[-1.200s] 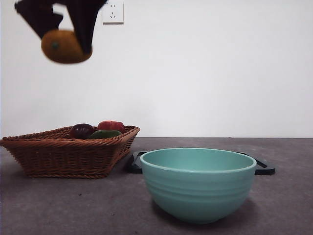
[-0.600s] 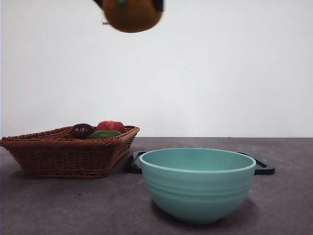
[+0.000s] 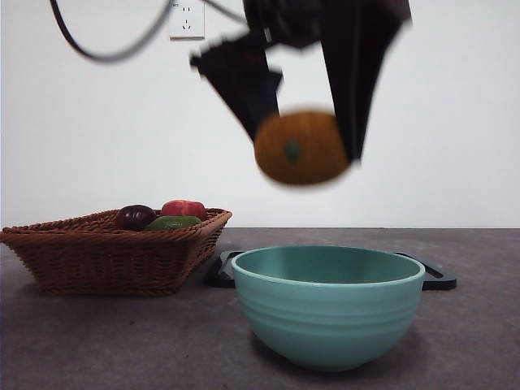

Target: Pick up the wifruite, put it on the bowl, pick up the plate, put it on desk

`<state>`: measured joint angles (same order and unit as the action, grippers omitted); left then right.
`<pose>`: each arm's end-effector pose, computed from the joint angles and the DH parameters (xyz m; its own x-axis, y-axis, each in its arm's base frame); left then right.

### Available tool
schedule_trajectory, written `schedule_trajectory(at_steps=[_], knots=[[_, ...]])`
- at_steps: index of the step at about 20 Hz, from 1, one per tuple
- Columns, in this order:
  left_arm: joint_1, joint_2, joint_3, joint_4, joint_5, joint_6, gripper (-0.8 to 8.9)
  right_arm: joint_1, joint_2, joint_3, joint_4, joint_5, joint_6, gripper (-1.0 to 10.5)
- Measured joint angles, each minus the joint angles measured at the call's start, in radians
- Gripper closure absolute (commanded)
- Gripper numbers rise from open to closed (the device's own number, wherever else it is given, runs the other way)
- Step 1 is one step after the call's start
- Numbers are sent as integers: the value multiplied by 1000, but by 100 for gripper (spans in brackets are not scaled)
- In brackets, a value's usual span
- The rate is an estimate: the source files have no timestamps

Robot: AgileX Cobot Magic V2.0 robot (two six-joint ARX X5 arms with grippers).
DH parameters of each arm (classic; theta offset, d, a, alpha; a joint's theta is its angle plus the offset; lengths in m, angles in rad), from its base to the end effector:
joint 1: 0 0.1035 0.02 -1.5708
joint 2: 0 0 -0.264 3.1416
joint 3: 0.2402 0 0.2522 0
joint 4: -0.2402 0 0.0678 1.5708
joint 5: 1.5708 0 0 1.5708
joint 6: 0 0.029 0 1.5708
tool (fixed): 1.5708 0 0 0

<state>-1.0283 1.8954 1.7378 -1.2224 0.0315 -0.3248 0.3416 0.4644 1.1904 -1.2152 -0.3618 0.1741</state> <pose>0.1922 -0.3207 0.2795 0.0709 -0.1786 -0.9814 0.6524 0.7525 -0.0898 0.0070 0.0134 0.3846 0.6593 0.6101 -0.4395 -0.5218 0.7921 0.3167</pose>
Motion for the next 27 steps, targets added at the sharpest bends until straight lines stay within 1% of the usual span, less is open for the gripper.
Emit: schedule_trajectory(at_steps=[4, 8, 19, 23, 24, 27], knots=[[0, 123, 0, 54, 0, 0, 543, 0, 0, 0, 0, 0, 0, 345], [2, 203, 0, 101, 0, 0, 543, 0, 0, 0, 0, 0, -1, 345], [19, 253, 0, 113, 0, 1, 543, 0, 0, 0, 0, 0, -1, 345], [19, 253, 0, 105, 0, 13, 532, 0, 0, 0, 0, 0, -2, 345], [19, 253, 0, 105, 0, 16, 525, 0, 0, 0, 0, 0, -1, 345], [19, 253, 6, 88, 0, 20, 417, 0, 0, 0, 0, 0, -2, 345]])
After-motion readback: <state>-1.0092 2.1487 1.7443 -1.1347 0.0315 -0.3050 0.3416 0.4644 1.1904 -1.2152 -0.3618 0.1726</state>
